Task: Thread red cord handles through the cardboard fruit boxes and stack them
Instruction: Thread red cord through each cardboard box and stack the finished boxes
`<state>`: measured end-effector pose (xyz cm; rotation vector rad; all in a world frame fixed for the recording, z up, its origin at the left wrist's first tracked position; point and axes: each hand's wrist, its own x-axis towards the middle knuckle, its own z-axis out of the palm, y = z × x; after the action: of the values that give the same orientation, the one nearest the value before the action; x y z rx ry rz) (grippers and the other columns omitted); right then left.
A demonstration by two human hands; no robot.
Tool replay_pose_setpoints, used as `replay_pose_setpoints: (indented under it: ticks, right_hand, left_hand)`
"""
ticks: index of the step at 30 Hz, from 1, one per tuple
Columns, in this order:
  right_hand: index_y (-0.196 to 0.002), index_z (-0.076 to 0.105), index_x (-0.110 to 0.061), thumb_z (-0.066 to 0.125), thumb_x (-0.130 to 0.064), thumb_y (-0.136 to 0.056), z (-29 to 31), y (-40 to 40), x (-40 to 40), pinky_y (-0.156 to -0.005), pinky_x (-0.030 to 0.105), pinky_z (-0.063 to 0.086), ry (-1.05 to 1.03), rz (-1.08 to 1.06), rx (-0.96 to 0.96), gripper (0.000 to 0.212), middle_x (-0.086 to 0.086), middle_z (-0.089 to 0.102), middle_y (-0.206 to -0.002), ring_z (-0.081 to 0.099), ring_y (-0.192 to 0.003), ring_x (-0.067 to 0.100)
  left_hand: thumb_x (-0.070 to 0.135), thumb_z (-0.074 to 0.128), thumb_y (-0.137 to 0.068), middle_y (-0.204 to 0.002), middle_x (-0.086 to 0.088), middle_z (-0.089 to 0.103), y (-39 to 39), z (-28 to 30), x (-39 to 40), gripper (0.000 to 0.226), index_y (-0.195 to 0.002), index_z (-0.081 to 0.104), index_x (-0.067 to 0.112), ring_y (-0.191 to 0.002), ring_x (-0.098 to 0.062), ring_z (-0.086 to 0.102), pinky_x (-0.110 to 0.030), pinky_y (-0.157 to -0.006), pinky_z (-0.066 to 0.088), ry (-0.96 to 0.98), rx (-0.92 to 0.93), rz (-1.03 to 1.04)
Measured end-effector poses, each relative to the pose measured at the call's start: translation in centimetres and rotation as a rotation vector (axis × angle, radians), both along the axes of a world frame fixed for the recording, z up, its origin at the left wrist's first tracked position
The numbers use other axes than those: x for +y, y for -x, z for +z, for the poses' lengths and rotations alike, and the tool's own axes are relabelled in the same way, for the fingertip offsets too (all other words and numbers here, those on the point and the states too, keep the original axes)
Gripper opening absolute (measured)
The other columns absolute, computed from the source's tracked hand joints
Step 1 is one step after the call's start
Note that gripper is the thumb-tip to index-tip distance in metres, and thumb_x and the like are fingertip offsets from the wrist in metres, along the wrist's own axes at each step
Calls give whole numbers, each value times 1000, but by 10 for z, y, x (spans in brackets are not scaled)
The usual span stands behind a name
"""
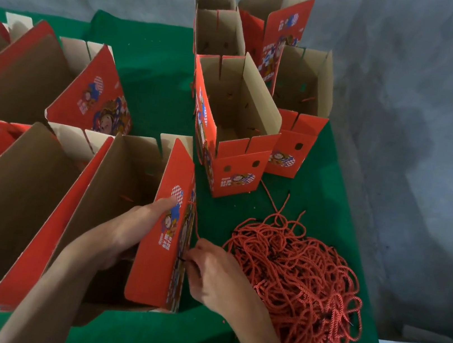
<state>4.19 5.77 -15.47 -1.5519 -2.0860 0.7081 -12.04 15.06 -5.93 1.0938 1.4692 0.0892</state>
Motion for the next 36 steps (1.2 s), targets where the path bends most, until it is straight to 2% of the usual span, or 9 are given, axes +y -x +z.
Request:
replay_pose_setpoints:
  ticks: [5,10,15,18,22,27,30,33,36]
  right_hand:
    - [-95,68,-9,45,-20,-102,5,1,3,-66,24,43,-45,15,-30,26,2,58,-95,56,-77,17]
    - [-100,67,-3,49,-12,-104,4,-6,5,-72,30,47,37,24,152,21,8,58,-100,57,-86,20]
    - [-98,65,-11,47,-20,-104,-7,-5,5,-71,34,51,89,19,167,21,3,60,-97,59,-83,18]
    - [-92,65,-21,49,-29,-103,-6,-6,12,-58,11,36,213,-4,152,21,-16,58,-83,54,-69,-3]
    - [-99,72,-25,56,-41,-103,-9,-5,16,-59,8,38,312,-58,195,23,-25,68,-85,59,-72,-11]
    - [-97,77,-23,69,-46,-96,-12,-9,16,-69,21,50,383,-197,269,24,-9,76,-90,67,-79,1]
    - [-98,76,-23,66,-44,-98,-10,-6,13,-76,30,56,415,-189,275,23,-15,74,-90,68,-83,0]
    - [-98,74,-28,64,-47,-98,-6,-3,8,-67,18,46,413,-169,285,21,-33,67,-83,63,-80,-11]
    - [-105,72,-30,68,-45,-94,-4,-4,4,-80,26,55,421,-127,334,18,-24,71,-95,65,-91,-6]
  left_hand:
    - [95,40,-62,-132,-9,65,12,1,-7,107,-135,60,19,-124,-31,61,-52,-107,47,-35,-96,-24]
    - [97,31,-73,-135,-12,63,10,-16,-2,103,-135,61,21,-124,-33,61,-55,-106,47,0,-108,-20]
    - [108,34,-52,-129,-8,67,9,-16,-8,122,-132,64,22,-121,-31,63,-54,-104,50,-33,-132,-52]
    - [95,28,-76,-102,-14,77,13,-11,-10,96,-106,78,19,-96,-31,75,-43,-75,62,70,-140,-70]
    - [30,56,-102,-99,-11,78,15,-10,-14,22,-114,63,12,-89,-23,77,-38,-78,63,7,-25,-314]
    - [22,66,-97,-100,-1,67,4,-3,-22,16,-104,52,22,-75,-4,73,-10,-52,51,-162,170,-428]
    - [22,64,-98,-102,3,62,1,-5,-23,18,-106,48,23,-84,-6,66,-12,-54,49,-250,298,-519]
    - [23,64,-98,-101,4,61,2,-6,-20,19,-106,47,24,-84,-6,65,-12,-54,50,-291,342,-562]
    - [25,65,-98,-110,3,62,5,-8,-16,20,-112,51,22,-93,-9,66,-17,-69,56,-287,378,-610]
